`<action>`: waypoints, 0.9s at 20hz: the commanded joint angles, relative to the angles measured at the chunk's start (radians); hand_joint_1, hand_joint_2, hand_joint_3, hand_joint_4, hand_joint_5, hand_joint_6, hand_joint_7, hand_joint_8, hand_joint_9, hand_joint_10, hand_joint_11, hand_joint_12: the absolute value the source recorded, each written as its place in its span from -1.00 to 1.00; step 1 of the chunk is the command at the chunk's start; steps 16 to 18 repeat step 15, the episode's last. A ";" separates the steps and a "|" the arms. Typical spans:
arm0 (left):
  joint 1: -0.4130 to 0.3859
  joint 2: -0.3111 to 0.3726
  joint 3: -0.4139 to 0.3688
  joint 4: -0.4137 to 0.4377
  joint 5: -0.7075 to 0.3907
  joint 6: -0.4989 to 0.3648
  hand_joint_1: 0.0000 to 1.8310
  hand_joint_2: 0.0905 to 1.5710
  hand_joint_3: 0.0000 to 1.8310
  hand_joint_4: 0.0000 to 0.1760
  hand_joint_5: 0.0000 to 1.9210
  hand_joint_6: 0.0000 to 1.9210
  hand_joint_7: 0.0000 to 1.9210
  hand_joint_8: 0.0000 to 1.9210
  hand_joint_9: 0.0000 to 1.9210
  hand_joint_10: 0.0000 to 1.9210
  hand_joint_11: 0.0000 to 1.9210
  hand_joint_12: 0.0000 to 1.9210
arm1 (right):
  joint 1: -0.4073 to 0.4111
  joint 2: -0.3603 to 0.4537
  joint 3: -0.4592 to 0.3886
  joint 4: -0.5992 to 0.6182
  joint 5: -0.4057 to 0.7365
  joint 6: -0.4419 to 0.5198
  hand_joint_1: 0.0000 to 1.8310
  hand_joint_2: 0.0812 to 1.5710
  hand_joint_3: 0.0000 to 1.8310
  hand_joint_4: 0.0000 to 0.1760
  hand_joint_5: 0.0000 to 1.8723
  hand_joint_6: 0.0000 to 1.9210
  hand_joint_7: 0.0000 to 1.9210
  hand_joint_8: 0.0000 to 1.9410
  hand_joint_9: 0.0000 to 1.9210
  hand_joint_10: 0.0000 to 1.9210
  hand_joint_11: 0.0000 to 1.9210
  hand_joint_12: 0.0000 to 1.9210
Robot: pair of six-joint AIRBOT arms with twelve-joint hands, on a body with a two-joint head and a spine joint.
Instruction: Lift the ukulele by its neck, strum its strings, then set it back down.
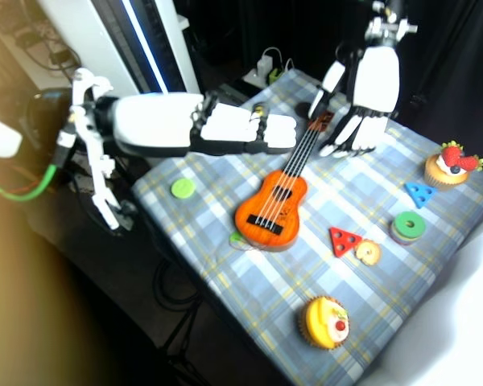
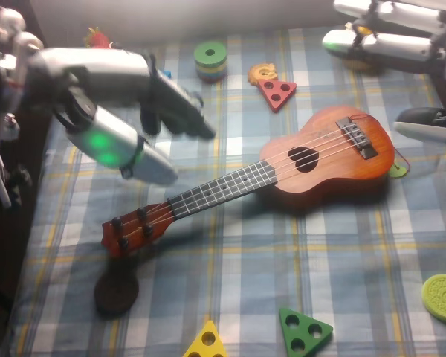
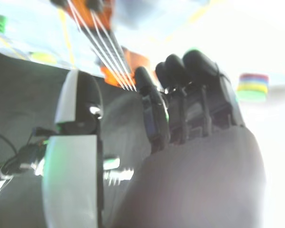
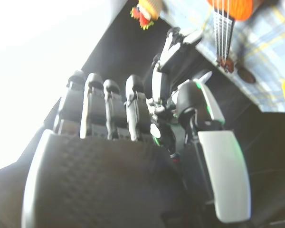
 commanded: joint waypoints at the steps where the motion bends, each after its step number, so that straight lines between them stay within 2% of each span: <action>1: -0.012 0.024 -0.014 -0.179 0.046 0.117 0.16 0.42 -1.00 -1.00 -0.40 -0.89 -0.59 -0.46 -0.84 -0.03 -1.00 0.72 | -0.003 0.016 -0.007 0.044 0.161 -0.015 -0.45 0.77 -0.99 -0.82 -0.90 -1.00 -1.00 -1.00 -1.00 -1.00 -1.00 -1.00; 2: -0.011 0.060 -0.043 -0.434 0.039 0.336 0.13 0.40 -1.00 -1.00 -0.40 -0.92 -0.57 -0.46 -0.87 0.16 -1.00 0.81 | -0.025 0.031 -0.019 0.077 0.187 -0.045 -0.42 0.78 -1.00 -0.37 -0.95 -1.00 -1.00 -1.00 -1.00 -1.00 -1.00 -1.00; 3: -0.002 0.094 -0.070 -0.669 0.013 0.528 0.13 0.39 -1.00 -0.94 -0.40 -0.94 -0.55 -0.53 -0.85 0.14 -1.00 0.82 | -0.047 0.045 -0.031 0.108 0.215 -0.070 -0.38 0.78 -1.00 -0.29 -0.96 -1.00 -1.00 -1.00 -1.00 -1.00 -1.00 -1.00; 4: 0.019 0.127 -0.096 -0.888 -0.030 0.727 0.06 0.42 -1.00 -0.65 -0.47 -0.98 -0.55 -0.66 -0.81 0.02 -1.00 0.75 | -0.063 0.052 -0.034 0.129 0.238 -0.074 -0.35 0.78 -1.00 -0.17 -0.99 -1.00 -1.00 -1.00 -1.00 -1.00 -1.00 -1.00; 5: 0.038 0.145 -0.116 -1.035 -0.070 0.842 0.01 0.45 -1.00 -0.51 -0.55 -1.00 -0.56 -0.77 -0.80 -0.06 -1.00 0.69 | -0.074 0.056 -0.036 0.144 0.249 -0.077 -0.35 0.78 -1.00 -0.10 -1.00 -1.00 -1.00 -1.00 -1.00 -1.00 -0.99 -1.00; 6: 0.077 0.169 -0.141 -1.211 -0.148 1.006 -0.01 0.47 -1.00 -0.62 -0.60 -1.00 -0.59 -0.87 -0.86 -0.09 -1.00 0.66 | -0.084 0.060 -0.039 0.162 0.260 -0.089 -0.38 0.77 -1.00 -0.10 -1.00 -1.00 -1.00 -1.00 -1.00 -1.00 -1.00 -1.00; 7: 0.111 0.188 -0.163 -1.328 -0.217 1.105 -0.12 0.48 -1.00 -1.00 -0.70 -1.00 -0.68 -0.95 -0.95 -0.32 -1.00 0.49 | -0.095 0.063 -0.043 0.180 0.270 -0.101 -0.40 0.75 -1.00 -0.15 -1.00 -1.00 -1.00 -1.00 -1.00 -1.00 -1.00 -1.00; 8: 0.145 0.202 -0.181 -1.434 -0.295 1.183 -0.12 0.48 -1.00 -1.00 -0.70 -1.00 -0.68 -0.95 -0.95 -0.32 -1.00 0.49 | -0.107 0.067 -0.047 0.194 0.283 -0.106 -0.40 0.75 -1.00 -0.15 -1.00 -1.00 -1.00 -1.00 -1.00 -1.00 -1.00 -1.00; 9: 0.183 0.207 -0.194 -1.516 -0.376 1.242 -0.35 0.52 -0.99 -1.00 -0.87 -1.00 -0.87 -0.99 -0.97 -0.75 -1.00 -0.01 | -0.122 0.071 -0.052 0.211 0.302 -0.114 -0.41 0.73 -1.00 -0.25 -1.00 -1.00 -1.00 -1.00 -1.00 -1.00 -1.00 -1.00; 10: 0.226 0.208 -0.204 -1.594 -0.478 1.278 -0.37 0.51 -1.00 -1.00 -0.97 -1.00 -0.97 -1.00 -1.00 -0.93 -1.00 -0.06 | -0.147 0.076 -0.058 0.235 0.330 -0.125 -0.41 0.72 -1.00 -0.14 -1.00 -1.00 -1.00 -1.00 -1.00 -1.00 -1.00 -1.00; 11: 0.265 0.205 -0.213 -1.654 -0.565 1.304 -0.39 0.49 -1.00 -1.00 -1.00 -1.00 -1.00 -1.00 -1.00 -0.99 -1.00 -0.41 | -0.174 0.076 -0.059 0.256 0.362 -0.125 -0.38 0.70 -1.00 -0.12 -1.00 -1.00 -1.00 -1.00 -1.00 -1.00 -1.00 -1.00; 12: 0.302 0.201 -0.221 -1.699 -0.633 1.329 -0.40 0.48 -1.00 -0.92 -1.00 -1.00 -1.00 -1.00 -1.00 -1.00 -1.00 -0.72 | -0.202 0.076 -0.060 0.280 0.396 -0.126 -0.37 0.68 -1.00 -0.01 -1.00 -1.00 -1.00 -1.00 -1.00 -1.00 -1.00 -1.00; 13: 0.338 0.193 -0.232 -1.750 -0.706 1.357 -0.52 0.45 -1.00 -0.51 -1.00 -1.00 -1.00 -1.00 -1.00 -1.00 -1.00 -0.94 | -0.237 0.076 -0.063 0.307 0.440 -0.130 -0.34 0.67 -1.00 -0.10 -1.00 -1.00 -1.00 -1.00 -1.00 -1.00 -1.00 -1.00; 15: 0.402 0.178 -0.244 -1.826 -0.845 1.384 -0.42 0.44 -1.00 0.10 -1.00 -1.00 -1.00 -1.00 -1.00 -1.00 -1.00 -1.00 | -0.299 0.077 -0.072 0.363 0.530 -0.143 -0.42 0.60 -1.00 -0.01 -1.00 -1.00 -1.00 -1.00 -1.00 -1.00 -1.00 -1.00; 18: 0.402 0.178 -0.244 -1.826 -0.845 1.384 -0.42 0.44 -1.00 0.10 -1.00 -1.00 -1.00 -1.00 -1.00 -1.00 -1.00 -1.00 | -0.299 0.077 -0.072 0.363 0.530 -0.143 -0.42 0.60 -1.00 -0.01 -1.00 -1.00 -1.00 -1.00 -1.00 -1.00 -1.00 -1.00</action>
